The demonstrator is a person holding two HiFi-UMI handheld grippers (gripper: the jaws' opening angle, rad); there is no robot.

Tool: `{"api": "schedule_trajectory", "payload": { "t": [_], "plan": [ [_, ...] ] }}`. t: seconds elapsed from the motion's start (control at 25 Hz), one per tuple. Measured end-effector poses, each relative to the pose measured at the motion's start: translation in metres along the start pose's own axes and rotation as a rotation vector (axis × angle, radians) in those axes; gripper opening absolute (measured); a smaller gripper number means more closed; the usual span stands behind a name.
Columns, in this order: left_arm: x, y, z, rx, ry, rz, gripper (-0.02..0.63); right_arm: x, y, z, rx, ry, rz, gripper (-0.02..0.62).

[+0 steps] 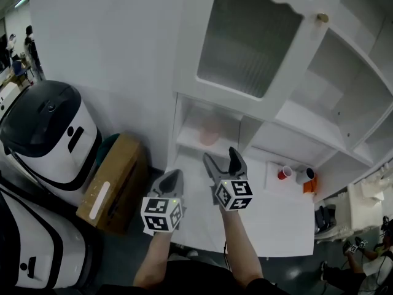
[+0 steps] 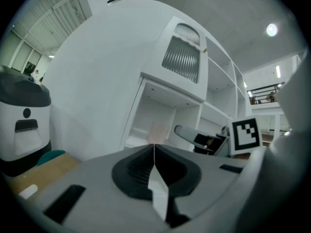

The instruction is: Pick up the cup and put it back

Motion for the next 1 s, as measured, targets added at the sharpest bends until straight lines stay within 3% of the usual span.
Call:
{"api": "schedule_trajectory", "payload": {
  "t": [0.4, 0.88, 1.0],
  "plan": [
    [0.000, 0.005, 0.021, 0.081, -0.025, -0.006, 0.014, -0.019, 0.078, -0.024, 0.010, -0.031, 0.100, 0.396],
    [0.010, 0.001, 0.025, 0.128, 0.005, -0.018, 0.014, -0.033, 0.102, -0.033, -0.004, -0.016, 0.159, 0.394],
    [0.010, 0.001, 0.022, 0.120, 0.010, -0.012, 0.014, -0.033, 0.099, -0.034, -0.006, -0.002, 0.164, 0.334]
  ]
}}
Point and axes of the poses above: the fingertips, and each gripper's own axes: y forward along the fingers, z to its left, x out of its top, the point moved 6 cm from there along -y, backward along the fingers, and after that the axes turned 7 degrees about -z, right-handed, at the moved point
